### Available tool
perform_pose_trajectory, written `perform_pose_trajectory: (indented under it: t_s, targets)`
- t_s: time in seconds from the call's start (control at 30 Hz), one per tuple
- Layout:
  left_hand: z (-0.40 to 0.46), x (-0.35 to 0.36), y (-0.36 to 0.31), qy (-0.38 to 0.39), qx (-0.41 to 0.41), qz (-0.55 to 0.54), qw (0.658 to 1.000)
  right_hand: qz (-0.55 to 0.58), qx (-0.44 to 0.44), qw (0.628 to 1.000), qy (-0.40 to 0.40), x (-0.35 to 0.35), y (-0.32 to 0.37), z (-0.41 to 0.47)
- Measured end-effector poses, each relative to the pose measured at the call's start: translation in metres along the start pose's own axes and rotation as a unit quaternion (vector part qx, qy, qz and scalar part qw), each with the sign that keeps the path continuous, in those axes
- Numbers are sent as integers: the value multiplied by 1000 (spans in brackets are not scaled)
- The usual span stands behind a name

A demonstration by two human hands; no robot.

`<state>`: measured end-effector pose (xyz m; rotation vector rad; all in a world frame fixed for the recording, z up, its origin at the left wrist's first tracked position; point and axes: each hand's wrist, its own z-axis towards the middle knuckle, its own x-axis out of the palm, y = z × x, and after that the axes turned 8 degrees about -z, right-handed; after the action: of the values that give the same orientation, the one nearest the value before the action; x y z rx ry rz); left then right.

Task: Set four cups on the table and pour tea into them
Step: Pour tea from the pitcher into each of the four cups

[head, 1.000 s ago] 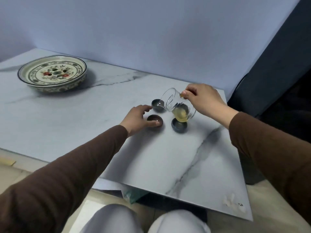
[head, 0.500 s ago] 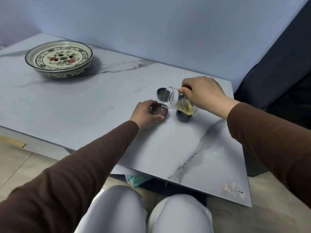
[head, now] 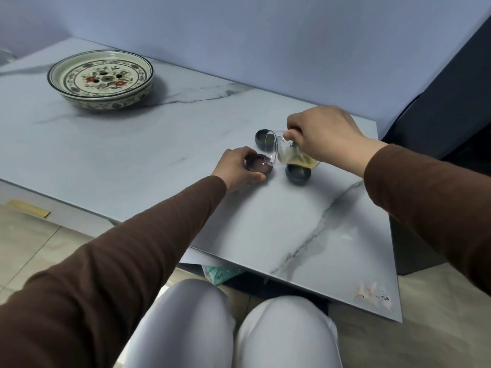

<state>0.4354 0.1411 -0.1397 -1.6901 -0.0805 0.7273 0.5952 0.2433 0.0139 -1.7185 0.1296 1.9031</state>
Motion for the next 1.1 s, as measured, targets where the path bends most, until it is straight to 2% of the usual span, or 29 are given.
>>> perform_pose_trajectory:
  t_s: [0.5,1.1]
  targets:
    - [3,0,2,0,1,13,1000,-48,-36,998,-37,-14,2,9]
    - [1,-1,-3,4,1,34,999,-77,-57,995,-22,-26,4,13]
